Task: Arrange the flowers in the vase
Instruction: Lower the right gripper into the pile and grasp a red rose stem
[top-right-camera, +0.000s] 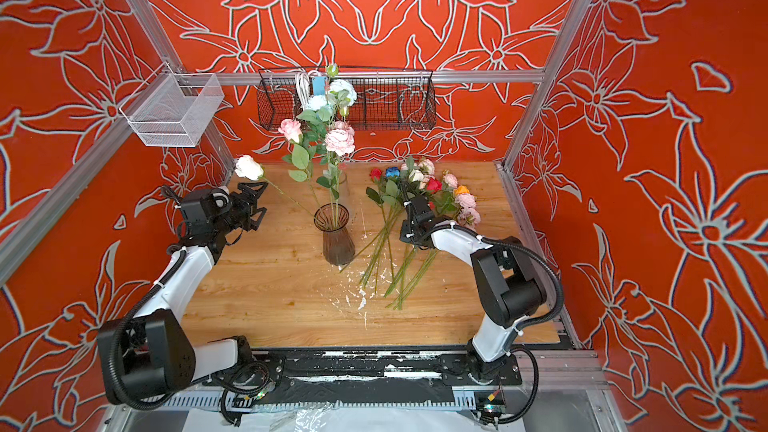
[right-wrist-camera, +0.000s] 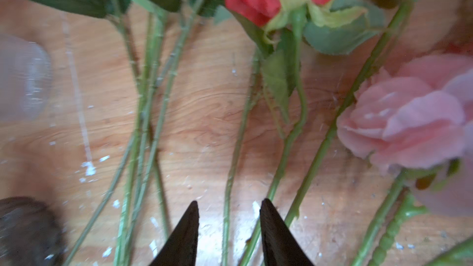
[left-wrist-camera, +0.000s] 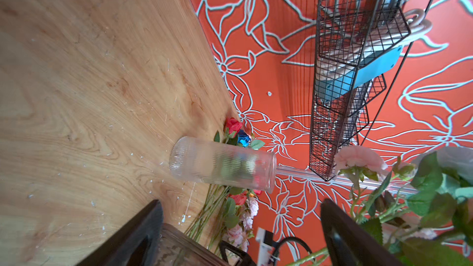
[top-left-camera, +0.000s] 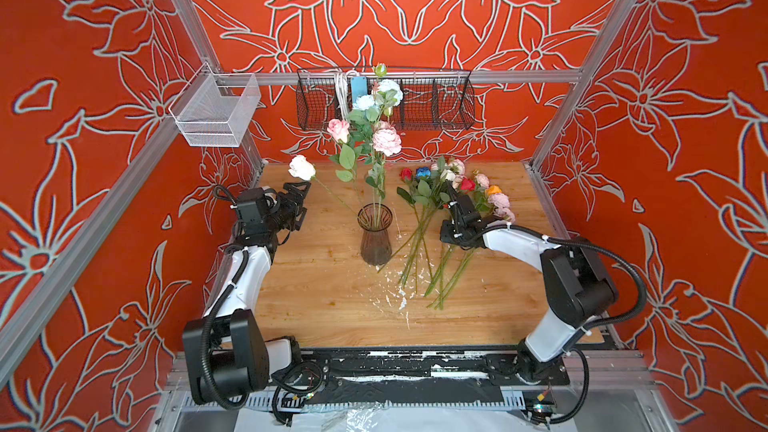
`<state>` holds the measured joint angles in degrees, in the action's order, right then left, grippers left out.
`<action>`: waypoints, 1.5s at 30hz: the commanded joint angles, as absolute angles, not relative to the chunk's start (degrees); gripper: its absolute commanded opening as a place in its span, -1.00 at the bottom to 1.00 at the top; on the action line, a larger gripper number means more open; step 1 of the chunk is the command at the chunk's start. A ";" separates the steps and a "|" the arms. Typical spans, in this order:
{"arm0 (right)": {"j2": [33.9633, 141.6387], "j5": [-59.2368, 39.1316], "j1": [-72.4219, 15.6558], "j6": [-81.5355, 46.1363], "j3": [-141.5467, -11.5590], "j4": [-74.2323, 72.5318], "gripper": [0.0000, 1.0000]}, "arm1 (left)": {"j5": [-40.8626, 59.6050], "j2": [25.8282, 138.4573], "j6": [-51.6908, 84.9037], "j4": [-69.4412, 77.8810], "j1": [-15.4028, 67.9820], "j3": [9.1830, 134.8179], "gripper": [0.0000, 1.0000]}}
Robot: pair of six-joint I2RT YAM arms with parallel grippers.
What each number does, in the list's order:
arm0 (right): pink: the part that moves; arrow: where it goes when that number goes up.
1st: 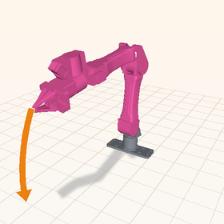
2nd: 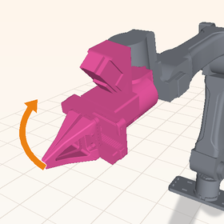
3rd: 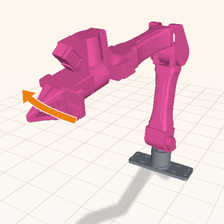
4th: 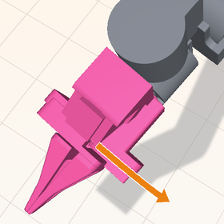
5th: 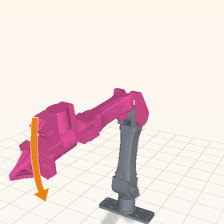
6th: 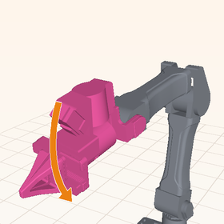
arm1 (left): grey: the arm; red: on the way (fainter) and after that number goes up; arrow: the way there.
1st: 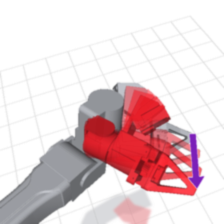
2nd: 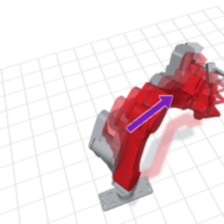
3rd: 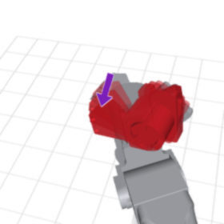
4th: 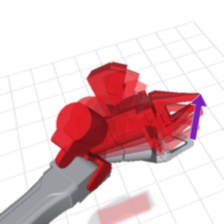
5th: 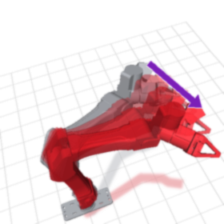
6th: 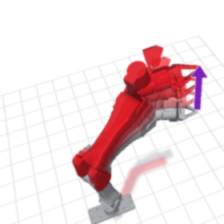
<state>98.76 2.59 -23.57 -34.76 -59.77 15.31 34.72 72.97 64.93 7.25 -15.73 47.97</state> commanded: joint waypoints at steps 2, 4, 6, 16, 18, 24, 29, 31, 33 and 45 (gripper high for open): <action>102.43 2.79 -23.14 -36.86 -63.07 17.94 -0.19 | 38.28 73.36 67.17 10.46 -16.10 48.05 0.91; 103.64 2.11 -23.12 -37.24 -63.44 17.43 -0.23 | 37.89 73.02 67.17 10.49 -16.14 47.82 0.91; 104.29 1.23 -23.09 -37.39 -63.73 17.09 -0.28 | 37.83 72.70 67.31 10.80 -16.17 47.76 0.91; 99.02 -2.64 -22.70 -39.16 -61.37 12.62 -0.90 | 37.97 72.12 67.14 12.57 -16.21 47.30 0.91; 95.42 -3.03 -22.68 -39.45 -59.88 11.05 -0.98 | 37.90 71.53 67.51 13.75 -16.19 46.78 0.91; 87.06 -2.60 -22.68 -39.87 -57.86 10.15 -1.00 | 37.44 70.02 67.39 14.55 -16.19 46.38 0.91; 81.65 -3.55 -22.68 -41.79 -56.02 9.22 -1.00 | 37.44 69.46 67.37 14.75 -16.18 46.41 0.92; 78.92 -3.93 -22.72 -42.47 -55.40 9.14 -1.00 | 37.51 69.39 67.35 14.84 -16.21 46.41 0.92; 75.98 -3.52 -22.68 -42.73 -54.60 8.96 -1.00 | 37.60 69.29 67.42 14.96 -16.22 46.41 0.92; 67.68 4.07 -22.69 -40.66 -48.87 11.20 -1.00 | 37.44 68.73 67.55 15.19 -16.24 46.23 0.92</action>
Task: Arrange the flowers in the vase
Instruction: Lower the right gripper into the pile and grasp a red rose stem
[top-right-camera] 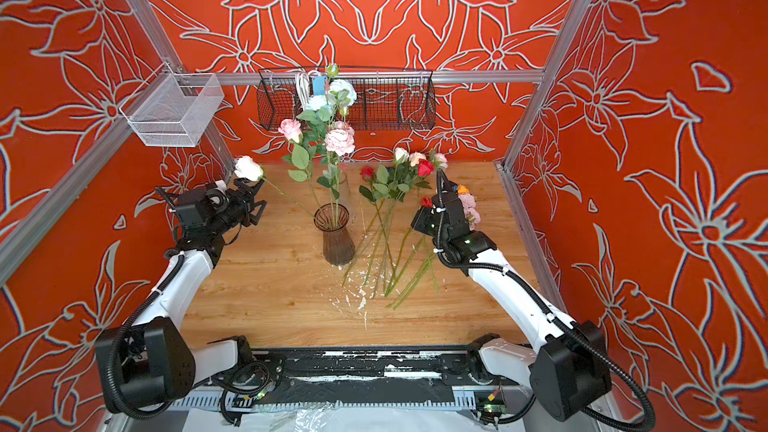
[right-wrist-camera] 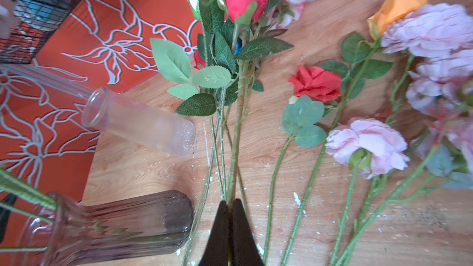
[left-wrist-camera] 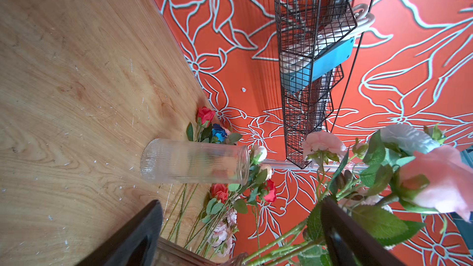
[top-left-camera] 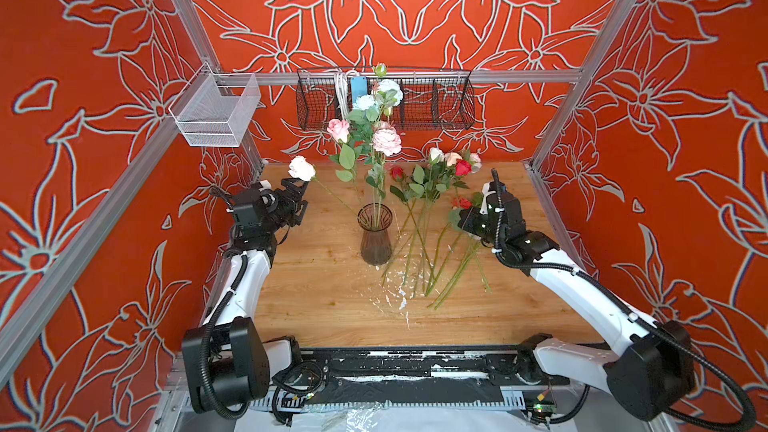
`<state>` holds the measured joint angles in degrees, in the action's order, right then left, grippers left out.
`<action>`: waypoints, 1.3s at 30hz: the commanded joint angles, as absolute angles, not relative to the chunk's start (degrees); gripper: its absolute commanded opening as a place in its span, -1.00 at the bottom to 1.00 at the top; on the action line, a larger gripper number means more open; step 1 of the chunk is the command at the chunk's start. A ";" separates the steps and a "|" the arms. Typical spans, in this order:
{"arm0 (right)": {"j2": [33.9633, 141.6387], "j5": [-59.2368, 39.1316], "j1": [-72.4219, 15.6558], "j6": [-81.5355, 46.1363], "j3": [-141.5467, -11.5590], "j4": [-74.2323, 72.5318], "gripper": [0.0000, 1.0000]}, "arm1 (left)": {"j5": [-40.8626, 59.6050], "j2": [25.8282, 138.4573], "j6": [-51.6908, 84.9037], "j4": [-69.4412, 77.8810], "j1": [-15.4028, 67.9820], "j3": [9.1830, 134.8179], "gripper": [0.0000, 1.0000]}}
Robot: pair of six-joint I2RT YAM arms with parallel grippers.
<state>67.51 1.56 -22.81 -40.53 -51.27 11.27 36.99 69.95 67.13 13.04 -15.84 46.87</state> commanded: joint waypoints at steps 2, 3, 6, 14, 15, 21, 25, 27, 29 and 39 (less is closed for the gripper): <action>70.40 1.12 -22.69 -41.22 -47.74 10.05 -1.00 | 37.44 68.78 67.61 15.25 -16.22 46.23 0.92; 71.86 0.21 -22.68 -41.34 -47.40 10.15 -1.00 | 37.44 68.73 67.61 15.26 -16.21 46.23 0.92; 76.68 -3.27 -22.68 -40.84 -46.77 8.66 -0.99 | 37.35 68.65 67.35 15.13 -16.18 46.20 0.92; 81.60 -1.55 -22.68 -39.45 -52.27 14.38 0.04 | 37.45 68.81 67.46 15.18 -16.19 46.20 0.92; 81.07 -1.45 -22.78 -39.09 -52.65 14.12 0.04 | 37.53 68.73 67.41 15.20 -16.24 46.32 0.91; 82.77 -2.73 -22.76 -37.49 -56.72 13.97 -0.16 | 37.44 68.64 67.40 15.19 -16.18 46.26 0.92; 86.70 -3.80 -22.76 -36.29 -59.84 16.83 -0.22 | 37.36 68.64 67.40 15.08 -16.24 46.20 0.92; 87.08 -3.39 -22.78 -36.91 -58.69 14.44 -0.23 | 37.35 68.64 67.38 15.07 -16.19 46.22 0.92; 88.41 -2.48 -22.76 -37.26 -58.83 13.55 -0.24 | 37.35 68.78 67.44 15.09 -16.20 46.19 0.92; 103.88 -10.92 -22.76 -42.50 -65.04 7.15 -0.31 | 37.40 68.80 67.46 15.07 -16.22 46.22 0.92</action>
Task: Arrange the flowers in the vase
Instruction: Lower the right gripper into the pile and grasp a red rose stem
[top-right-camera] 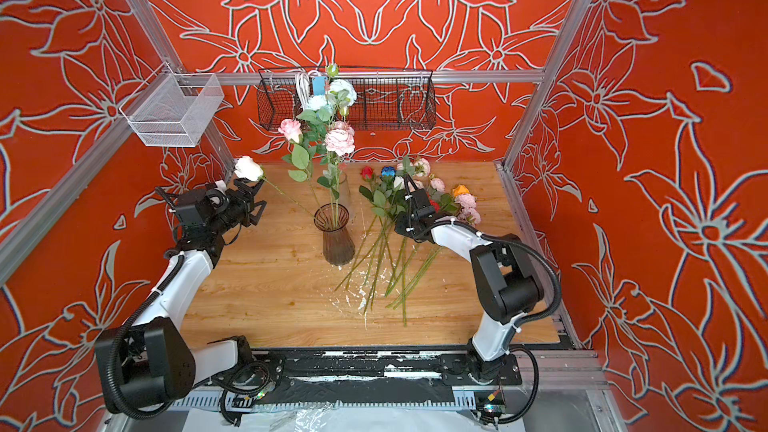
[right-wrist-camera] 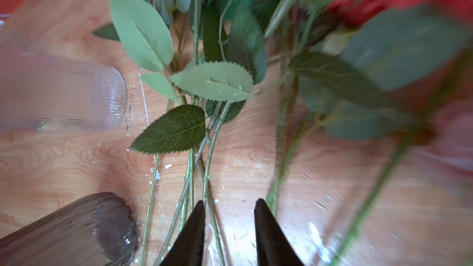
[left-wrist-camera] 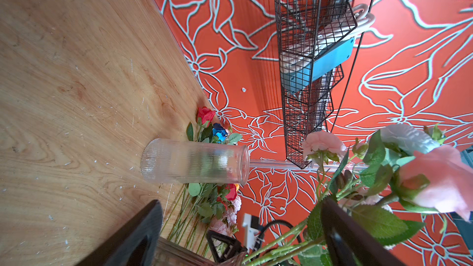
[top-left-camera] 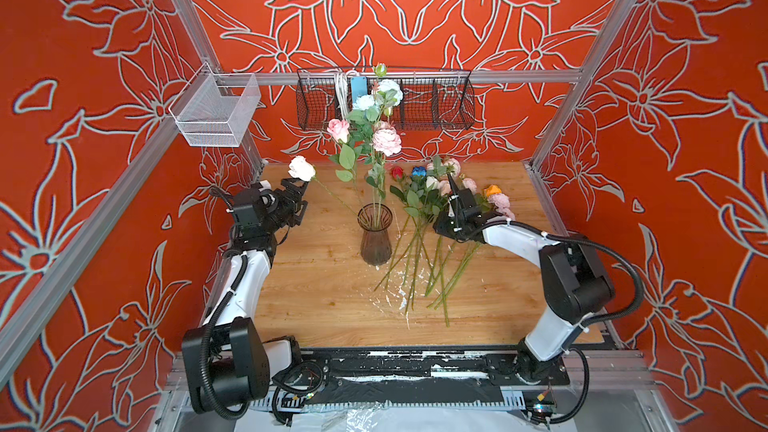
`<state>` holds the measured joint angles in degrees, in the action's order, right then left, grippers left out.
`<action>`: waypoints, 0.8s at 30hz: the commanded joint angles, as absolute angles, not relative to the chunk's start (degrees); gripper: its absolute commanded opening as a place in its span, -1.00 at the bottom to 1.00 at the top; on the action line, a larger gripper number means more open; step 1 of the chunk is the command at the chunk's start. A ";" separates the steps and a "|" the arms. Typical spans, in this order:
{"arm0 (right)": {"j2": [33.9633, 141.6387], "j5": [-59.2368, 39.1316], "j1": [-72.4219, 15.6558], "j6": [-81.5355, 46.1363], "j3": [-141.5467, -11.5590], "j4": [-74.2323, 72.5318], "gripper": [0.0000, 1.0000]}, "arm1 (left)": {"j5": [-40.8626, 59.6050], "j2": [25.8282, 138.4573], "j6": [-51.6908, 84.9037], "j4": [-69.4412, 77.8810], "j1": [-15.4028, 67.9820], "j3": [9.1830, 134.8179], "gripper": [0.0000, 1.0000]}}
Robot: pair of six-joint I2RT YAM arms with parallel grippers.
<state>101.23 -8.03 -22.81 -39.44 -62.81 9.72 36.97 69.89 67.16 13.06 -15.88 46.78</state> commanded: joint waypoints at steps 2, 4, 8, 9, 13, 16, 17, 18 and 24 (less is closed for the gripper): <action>105.93 -12.06 -22.85 -43.10 -66.14 6.59 -0.31 | 37.49 68.76 67.52 15.05 -16.24 46.22 0.92; 107.63 -13.18 -22.84 -43.54 -66.66 5.61 -0.30 | 37.63 68.87 67.61 15.23 -16.21 46.23 0.92; 110.62 -14.51 -22.83 -43.99 -67.92 4.72 -0.30 | 37.72 68.73 67.79 15.44 -16.25 46.19 0.92; 111.28 -14.82 -22.79 -44.22 -67.96 4.32 -0.30 | 37.71 68.64 67.83 15.46 -16.25 46.14 0.92; 112.06 -14.60 -22.84 -44.65 -67.72 3.40 -0.31 | 37.60 68.49 67.79 15.42 -16.23 46.13 0.92; 112.52 -14.32 -22.76 -44.30 -67.72 3.13 -0.32 | 37.64 68.64 67.77 15.39 -16.27 46.14 0.92; 112.82 -14.33 -22.76 -44.29 -67.88 2.98 -0.32 | 37.67 68.77 67.77 15.45 -16.34 46.09 0.92; 113.11 -14.57 -22.76 -44.38 -68.21 3.15 -0.35 | 37.62 68.73 67.89 15.52 -16.28 46.13 0.92; 112.71 -13.22 -22.76 -44.15 -68.13 3.72 -0.79 | 37.62 68.74 67.80 15.56 -16.38 46.08 0.92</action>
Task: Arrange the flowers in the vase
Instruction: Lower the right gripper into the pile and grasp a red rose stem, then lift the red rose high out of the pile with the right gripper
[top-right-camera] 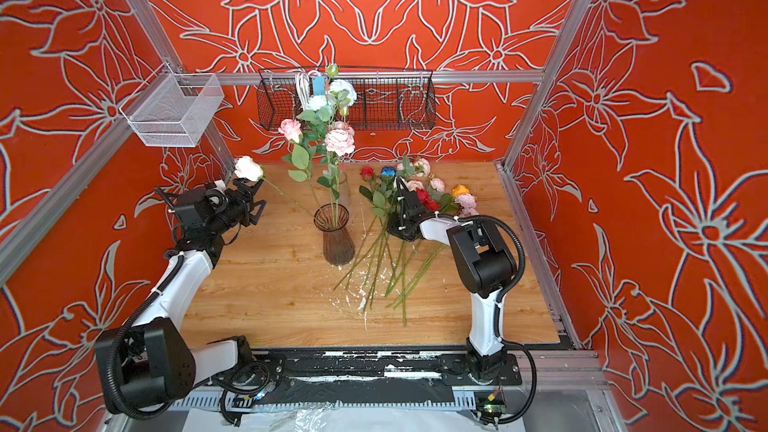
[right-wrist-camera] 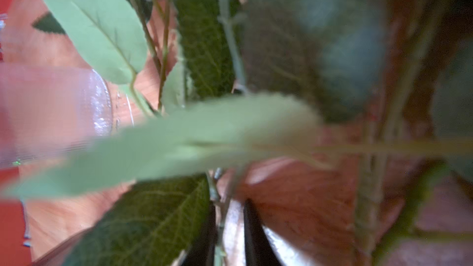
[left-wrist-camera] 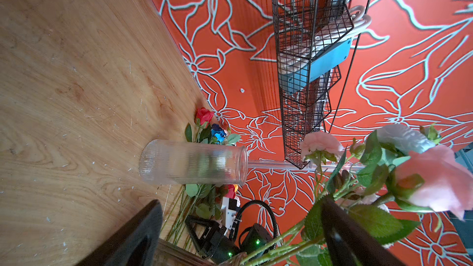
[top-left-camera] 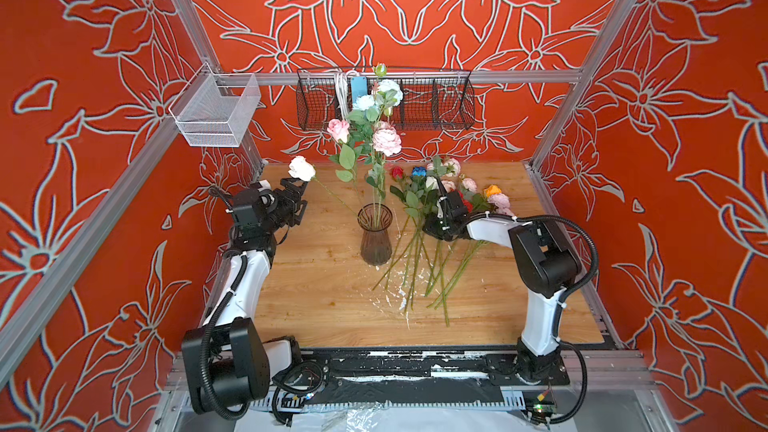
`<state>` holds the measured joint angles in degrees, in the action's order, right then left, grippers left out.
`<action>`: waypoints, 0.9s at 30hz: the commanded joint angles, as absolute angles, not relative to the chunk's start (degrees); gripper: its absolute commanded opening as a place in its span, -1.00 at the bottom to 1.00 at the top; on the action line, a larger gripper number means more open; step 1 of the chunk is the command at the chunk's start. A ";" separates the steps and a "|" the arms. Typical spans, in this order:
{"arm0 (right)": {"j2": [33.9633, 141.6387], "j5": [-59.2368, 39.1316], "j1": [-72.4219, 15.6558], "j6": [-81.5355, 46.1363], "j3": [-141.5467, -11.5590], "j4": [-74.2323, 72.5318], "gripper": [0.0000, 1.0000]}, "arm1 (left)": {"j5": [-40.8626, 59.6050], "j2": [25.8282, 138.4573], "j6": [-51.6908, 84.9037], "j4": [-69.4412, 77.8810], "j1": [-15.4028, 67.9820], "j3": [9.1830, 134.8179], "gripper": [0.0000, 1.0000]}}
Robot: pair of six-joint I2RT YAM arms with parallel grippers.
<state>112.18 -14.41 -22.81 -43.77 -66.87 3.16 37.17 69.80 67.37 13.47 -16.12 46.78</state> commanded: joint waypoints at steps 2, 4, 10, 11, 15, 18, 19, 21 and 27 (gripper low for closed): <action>110.78 -12.55 -22.77 -43.45 -67.34 4.15 -0.90 | 37.62 68.80 67.76 15.55 -16.52 46.12 0.92; 107.85 -10.64 -22.81 -42.86 -66.02 4.88 -0.94 | 37.70 68.82 67.92 15.56 -16.59 46.14 0.92; 98.02 -2.49 -23.15 -38.78 -64.16 10.58 -0.98 | 37.80 68.80 67.98 15.68 -16.60 46.14 0.92; 96.93 -0.59 -23.41 -37.29 -64.93 12.78 -0.98 | 37.81 68.73 67.95 15.68 -16.60 46.10 0.92; 94.89 9.12 -25.79 -29.39 -70.31 21.95 -0.98 | 37.78 68.70 67.95 15.71 -16.58 46.05 0.92; 94.48 12.83 -26.93 -25.64 -73.01 25.48 -0.99 | 37.79 68.69 67.95 15.77 -16.53 46.05 0.92; 93.91 13.08 -27.05 -25.19 -73.05 25.52 -0.99 | 37.81 68.71 67.99 15.77 -16.57 46.03 0.92; 91.53 11.35 -27.15 -25.13 -71.85 23.40 -0.99 | 37.71 68.57 67.90 15.82 -16.52 46.05 0.92; 79.97 5.83 -27.54 -27.74 -65.33 12.86 -0.99 | 37.97 68.20 67.85 16.08 -16.60 46.14 0.92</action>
<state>85.76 6.94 -27.22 -27.40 -66.57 18.24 37.19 69.73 67.57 14.02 -16.19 46.78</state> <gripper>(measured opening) 0.065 0.960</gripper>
